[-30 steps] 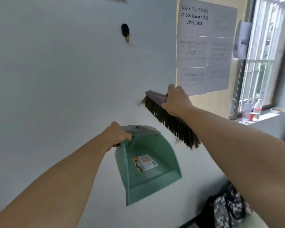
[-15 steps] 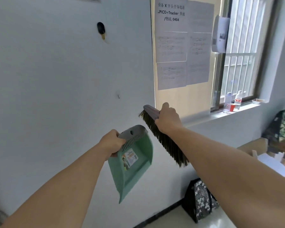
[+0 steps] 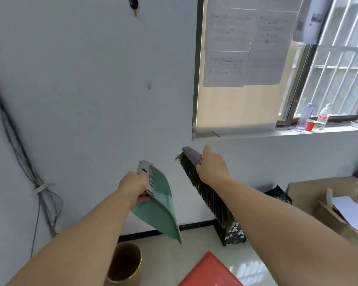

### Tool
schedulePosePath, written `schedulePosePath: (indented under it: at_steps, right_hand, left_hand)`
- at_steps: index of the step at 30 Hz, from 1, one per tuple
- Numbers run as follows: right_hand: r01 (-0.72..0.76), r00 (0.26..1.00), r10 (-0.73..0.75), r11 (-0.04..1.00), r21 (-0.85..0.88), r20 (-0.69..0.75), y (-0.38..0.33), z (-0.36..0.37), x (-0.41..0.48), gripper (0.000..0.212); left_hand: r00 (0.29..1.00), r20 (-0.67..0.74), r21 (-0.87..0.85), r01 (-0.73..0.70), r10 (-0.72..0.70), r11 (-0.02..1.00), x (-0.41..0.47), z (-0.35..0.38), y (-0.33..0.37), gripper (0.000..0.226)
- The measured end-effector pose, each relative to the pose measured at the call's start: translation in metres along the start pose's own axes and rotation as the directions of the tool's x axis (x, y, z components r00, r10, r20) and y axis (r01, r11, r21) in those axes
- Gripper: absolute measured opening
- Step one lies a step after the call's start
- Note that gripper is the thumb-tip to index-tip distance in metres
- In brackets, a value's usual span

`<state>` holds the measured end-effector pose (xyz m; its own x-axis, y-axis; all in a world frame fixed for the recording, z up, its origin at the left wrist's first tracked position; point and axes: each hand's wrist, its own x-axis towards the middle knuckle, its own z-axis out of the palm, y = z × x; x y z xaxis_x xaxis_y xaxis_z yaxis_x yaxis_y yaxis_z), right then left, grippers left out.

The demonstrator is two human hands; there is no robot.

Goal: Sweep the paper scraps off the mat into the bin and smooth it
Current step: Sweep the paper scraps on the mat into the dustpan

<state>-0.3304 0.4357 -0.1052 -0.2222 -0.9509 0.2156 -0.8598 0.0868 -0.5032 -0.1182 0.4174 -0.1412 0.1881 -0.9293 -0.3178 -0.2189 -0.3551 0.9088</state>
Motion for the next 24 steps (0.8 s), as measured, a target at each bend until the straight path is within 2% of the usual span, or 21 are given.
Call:
schedulePosePath:
  at_steps: [5, 9, 13, 18, 22, 24]
  right_hand:
    - [0.036, 0.993, -0.031, 0.999, -0.041, 0.113, 0.014, 0.019, -0.049, 0.018]
    - [0.029, 0.991, -0.023, 0.999, -0.041, 0.133, 0.028, 0.031, -0.085, 0.013]
    - [-0.005, 0.987, 0.010, 1.000, -0.027, 0.159, 0.046, 0.037, -0.125, 0.014]
    - [-0.092, 0.972, 0.081, 0.995, 0.040, 0.221, 0.073, 0.048, -0.181, 0.019]
    - [-0.096, 0.951, 0.075, 0.994, 0.055, 0.299, 0.094, 0.058, -0.206, 0.021]
    - [-0.081, 0.943, 0.059, 0.995, 0.051, 0.329, 0.107, 0.057, -0.207, 0.023]
  left_hand:
    - [0.996, -0.007, 0.035, 0.092, -0.092, 0.995, -0.045, 0.004, -0.052, 0.024]
    - [0.982, -0.173, 0.354, -0.011, 0.077, 0.935, -0.075, 0.005, -0.085, 0.017]
    - [0.965, -0.218, 0.486, -0.020, 0.144, 0.874, -0.108, 0.002, -0.121, 0.021]
    - [0.981, -0.162, 0.398, -0.032, 0.105, 0.917, -0.167, 0.009, -0.181, 0.039]
    - [0.971, -0.229, 0.296, 0.134, -0.066, 0.946, -0.195, 0.024, -0.220, 0.030]
    - [0.959, -0.256, 0.317, 0.203, -0.123, 0.926, -0.201, 0.038, -0.229, 0.032]
